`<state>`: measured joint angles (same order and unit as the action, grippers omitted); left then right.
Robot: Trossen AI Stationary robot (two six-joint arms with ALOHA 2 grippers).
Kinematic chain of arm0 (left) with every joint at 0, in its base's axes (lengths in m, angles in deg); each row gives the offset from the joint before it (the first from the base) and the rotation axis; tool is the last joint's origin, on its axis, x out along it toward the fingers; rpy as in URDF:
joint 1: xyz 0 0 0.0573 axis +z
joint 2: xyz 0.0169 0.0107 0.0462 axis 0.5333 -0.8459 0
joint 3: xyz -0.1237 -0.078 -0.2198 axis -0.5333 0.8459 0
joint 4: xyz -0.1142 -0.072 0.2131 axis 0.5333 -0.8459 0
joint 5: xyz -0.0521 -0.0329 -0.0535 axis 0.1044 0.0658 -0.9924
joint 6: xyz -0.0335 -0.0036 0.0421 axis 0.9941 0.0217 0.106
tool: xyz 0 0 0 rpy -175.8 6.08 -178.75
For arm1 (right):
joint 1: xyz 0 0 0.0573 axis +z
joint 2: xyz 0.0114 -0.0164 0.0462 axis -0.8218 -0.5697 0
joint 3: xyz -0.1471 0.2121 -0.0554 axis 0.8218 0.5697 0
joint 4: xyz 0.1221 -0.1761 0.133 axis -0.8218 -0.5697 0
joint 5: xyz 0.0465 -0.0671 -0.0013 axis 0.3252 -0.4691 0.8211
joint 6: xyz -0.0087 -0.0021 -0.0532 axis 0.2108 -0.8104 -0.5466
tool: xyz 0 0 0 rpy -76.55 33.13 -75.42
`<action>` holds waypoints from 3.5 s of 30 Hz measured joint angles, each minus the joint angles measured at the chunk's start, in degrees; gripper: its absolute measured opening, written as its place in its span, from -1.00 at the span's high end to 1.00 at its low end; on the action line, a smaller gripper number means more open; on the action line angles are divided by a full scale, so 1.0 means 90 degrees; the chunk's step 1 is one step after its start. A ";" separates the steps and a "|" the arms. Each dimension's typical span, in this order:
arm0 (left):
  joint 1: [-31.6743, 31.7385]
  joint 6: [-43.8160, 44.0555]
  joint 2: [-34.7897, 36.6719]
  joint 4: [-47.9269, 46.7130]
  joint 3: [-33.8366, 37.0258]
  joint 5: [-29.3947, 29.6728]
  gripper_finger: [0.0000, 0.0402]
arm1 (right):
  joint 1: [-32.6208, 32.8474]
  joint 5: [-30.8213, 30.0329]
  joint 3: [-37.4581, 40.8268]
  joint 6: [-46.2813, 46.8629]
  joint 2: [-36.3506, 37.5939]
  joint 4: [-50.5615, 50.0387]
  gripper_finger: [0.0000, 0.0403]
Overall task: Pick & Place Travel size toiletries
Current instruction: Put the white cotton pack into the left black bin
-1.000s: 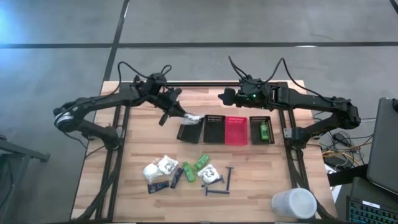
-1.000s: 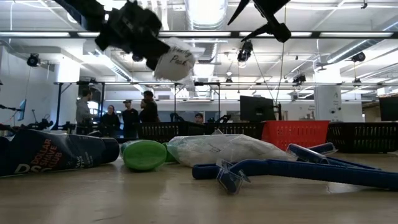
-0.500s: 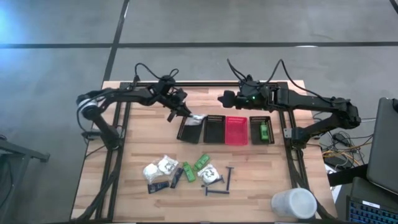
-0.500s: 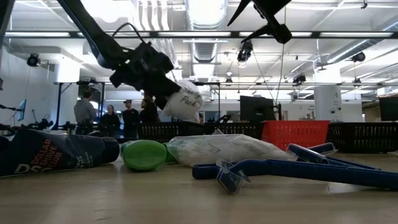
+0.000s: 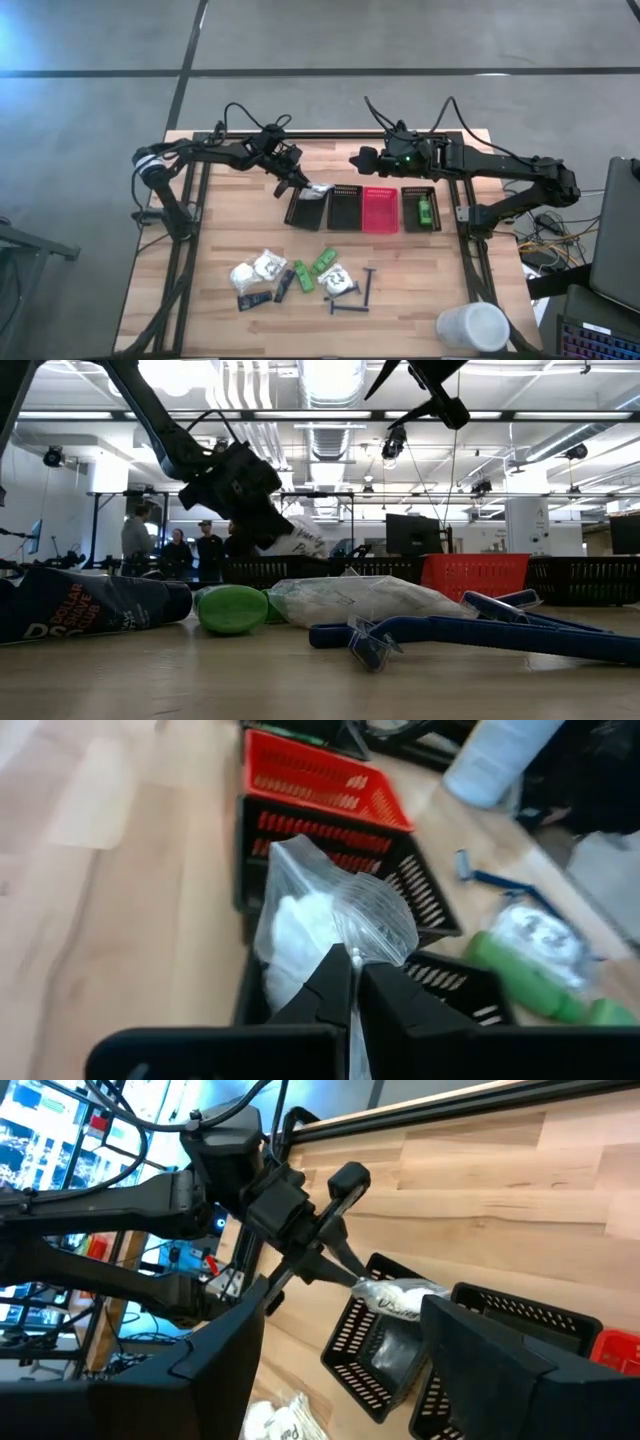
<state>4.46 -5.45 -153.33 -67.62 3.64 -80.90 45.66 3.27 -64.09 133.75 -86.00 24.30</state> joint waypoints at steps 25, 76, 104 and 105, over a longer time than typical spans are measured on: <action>0.0012 -0.0094 0.0056 -0.0363 0.0010 0.1253 0.63 | -0.0005 -0.0018 0.0143 0.0030 -0.0007 -0.0006 -0.30; 0.0022 -0.1033 0.1429 -0.2588 0.0015 0.3787 0.18 | -0.0005 -0.0012 0.0333 0.0220 -0.0005 0.0053 -0.49; -0.1792 -0.0662 0.3914 -0.5826 0.0996 0.2498 0.18 | 0.0621 0.0223 0.0937 0.0566 0.0000 0.0073 -0.66; -0.2020 -0.0592 0.3945 -0.5844 0.1087 0.2497 0.18 | 0.0684 0.0223 0.0993 0.0659 0.0000 0.0061 -0.64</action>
<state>-13.72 -10.77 -117.83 -120.21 13.43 -58.42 51.82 5.28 -55.15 139.68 -86.00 24.85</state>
